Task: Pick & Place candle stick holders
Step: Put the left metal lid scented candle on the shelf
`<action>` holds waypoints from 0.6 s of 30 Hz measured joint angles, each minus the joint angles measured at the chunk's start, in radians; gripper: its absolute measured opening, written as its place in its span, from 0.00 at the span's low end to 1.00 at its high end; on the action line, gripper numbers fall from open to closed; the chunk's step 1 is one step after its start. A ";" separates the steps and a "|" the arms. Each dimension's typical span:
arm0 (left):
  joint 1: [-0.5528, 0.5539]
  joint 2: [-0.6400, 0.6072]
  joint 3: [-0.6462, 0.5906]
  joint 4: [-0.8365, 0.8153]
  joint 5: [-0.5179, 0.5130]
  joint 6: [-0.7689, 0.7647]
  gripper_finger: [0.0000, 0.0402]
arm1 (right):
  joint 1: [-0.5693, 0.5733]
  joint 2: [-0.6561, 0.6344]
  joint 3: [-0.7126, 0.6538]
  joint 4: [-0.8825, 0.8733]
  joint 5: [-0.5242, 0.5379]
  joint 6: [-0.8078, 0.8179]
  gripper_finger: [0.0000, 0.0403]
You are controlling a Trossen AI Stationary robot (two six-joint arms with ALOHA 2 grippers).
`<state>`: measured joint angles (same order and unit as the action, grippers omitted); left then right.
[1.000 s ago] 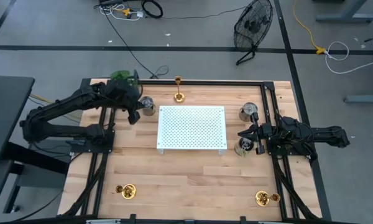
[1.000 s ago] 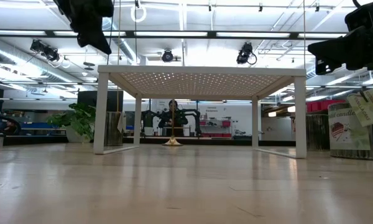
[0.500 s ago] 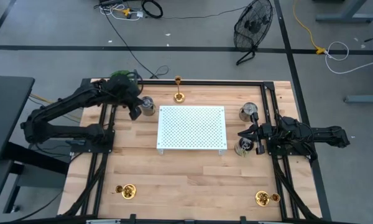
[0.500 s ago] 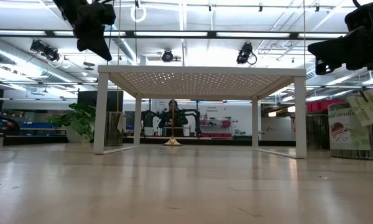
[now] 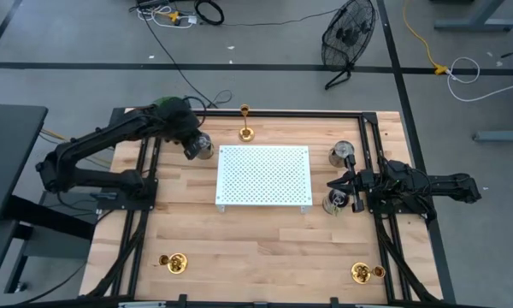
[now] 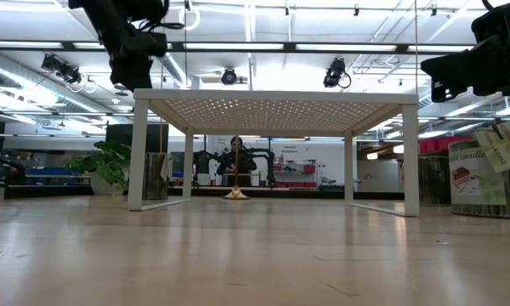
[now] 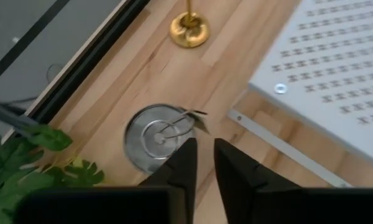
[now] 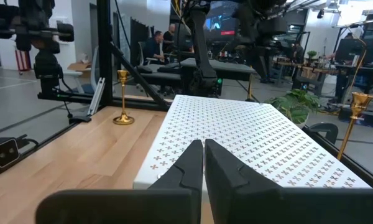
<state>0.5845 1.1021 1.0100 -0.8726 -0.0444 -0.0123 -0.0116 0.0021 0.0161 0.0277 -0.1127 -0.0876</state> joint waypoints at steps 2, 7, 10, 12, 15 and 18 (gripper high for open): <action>0.010 0.017 0.000 0.000 -0.005 -0.002 0.23 | 0.000 0.000 0.000 0.000 0.000 0.000 0.05; 0.026 0.057 0.000 0.000 -0.007 -0.002 0.37 | 0.000 0.000 0.000 0.000 0.000 0.000 0.05; 0.031 0.078 0.000 0.000 -0.007 -0.001 0.46 | 0.000 0.000 0.000 0.000 0.000 0.000 0.05; 0.037 0.087 0.000 0.000 -0.004 -0.001 0.51 | 0.000 0.000 0.000 0.000 0.000 0.000 0.05; 0.050 0.102 0.000 -0.001 -0.004 -0.001 0.59 | 0.000 0.000 0.000 0.000 0.000 0.000 0.05; 0.063 0.111 0.000 -0.004 0.002 -0.001 0.66 | 0.000 0.000 0.000 0.000 0.000 0.000 0.05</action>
<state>0.6470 1.2132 1.0100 -0.8768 -0.0424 -0.0128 -0.0116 0.0023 0.0160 0.0275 -0.1127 -0.0879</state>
